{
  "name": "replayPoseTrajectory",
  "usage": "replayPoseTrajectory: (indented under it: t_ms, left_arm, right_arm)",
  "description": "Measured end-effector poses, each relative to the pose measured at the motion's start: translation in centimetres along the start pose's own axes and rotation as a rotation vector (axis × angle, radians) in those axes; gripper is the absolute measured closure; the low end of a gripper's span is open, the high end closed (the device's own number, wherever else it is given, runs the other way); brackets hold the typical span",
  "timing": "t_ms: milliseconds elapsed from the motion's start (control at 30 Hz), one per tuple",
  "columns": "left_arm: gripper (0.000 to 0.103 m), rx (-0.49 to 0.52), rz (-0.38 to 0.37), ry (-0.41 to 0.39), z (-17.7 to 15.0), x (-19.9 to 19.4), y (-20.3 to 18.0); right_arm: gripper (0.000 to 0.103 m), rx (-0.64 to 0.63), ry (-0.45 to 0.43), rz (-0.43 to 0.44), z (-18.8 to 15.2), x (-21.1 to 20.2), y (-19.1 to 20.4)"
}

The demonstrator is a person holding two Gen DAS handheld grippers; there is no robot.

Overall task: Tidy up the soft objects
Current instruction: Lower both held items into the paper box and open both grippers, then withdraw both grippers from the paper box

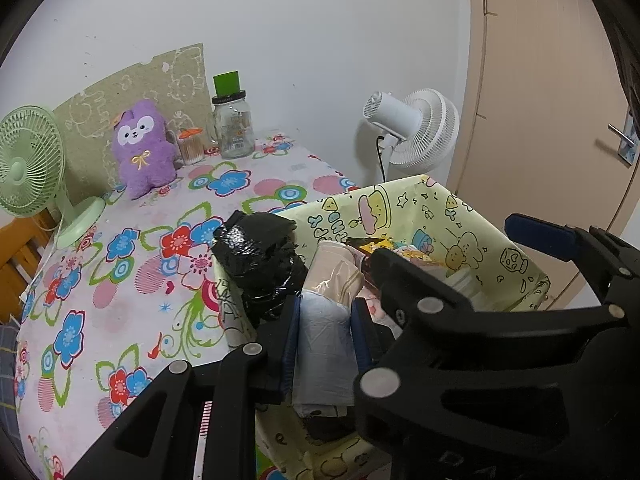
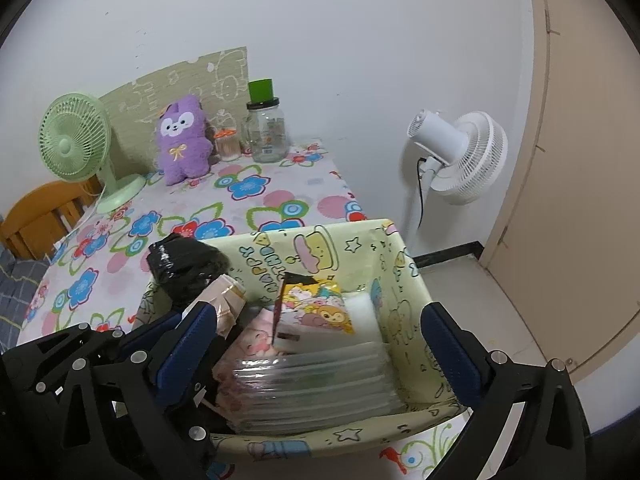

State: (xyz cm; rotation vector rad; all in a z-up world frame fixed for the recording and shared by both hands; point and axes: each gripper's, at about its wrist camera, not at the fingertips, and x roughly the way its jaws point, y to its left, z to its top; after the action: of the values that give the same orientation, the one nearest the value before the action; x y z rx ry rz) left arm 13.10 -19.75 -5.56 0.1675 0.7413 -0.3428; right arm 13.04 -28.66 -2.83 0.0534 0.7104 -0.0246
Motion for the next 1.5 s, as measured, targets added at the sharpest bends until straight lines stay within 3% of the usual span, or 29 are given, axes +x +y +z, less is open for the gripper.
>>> replayPoseTrajectory:
  t_ms: [400, 500, 633, 800, 1500]
  left_arm:
    - [0.076, 0.024, -0.039, -0.012, 1.1, 0.9, -1.4]
    - [0.066, 0.034, -0.048, -0.011, 1.2, 1.1, -1.7]
    - [0.029, 0.038, -0.021, -0.017, 1.1, 1.0, -1.8]
    - [0.016, 0.040, -0.007, -0.031, 0.9, 0.3, -1.4]
    - [0.012, -0.024, 0.037, -0.061, -1.2, -3.6, 2.8]
  right_arm:
    - [0.000, 0.024, -0.010, -0.037, 0.2, -0.3, -1.4]
    - [0.000, 0.036, -0.006, -0.037, 0.2, -0.2, -1.8]
    - [0.000, 0.031, -0.001, -0.042, 0.1, 0.0, -1.7]
    - [0.000, 0.025, -0.004, -0.033, -0.2, -0.3, -1.2]
    - [0.000, -0.009, -0.041, 0.016, -1.2, -2.7, 4.0]
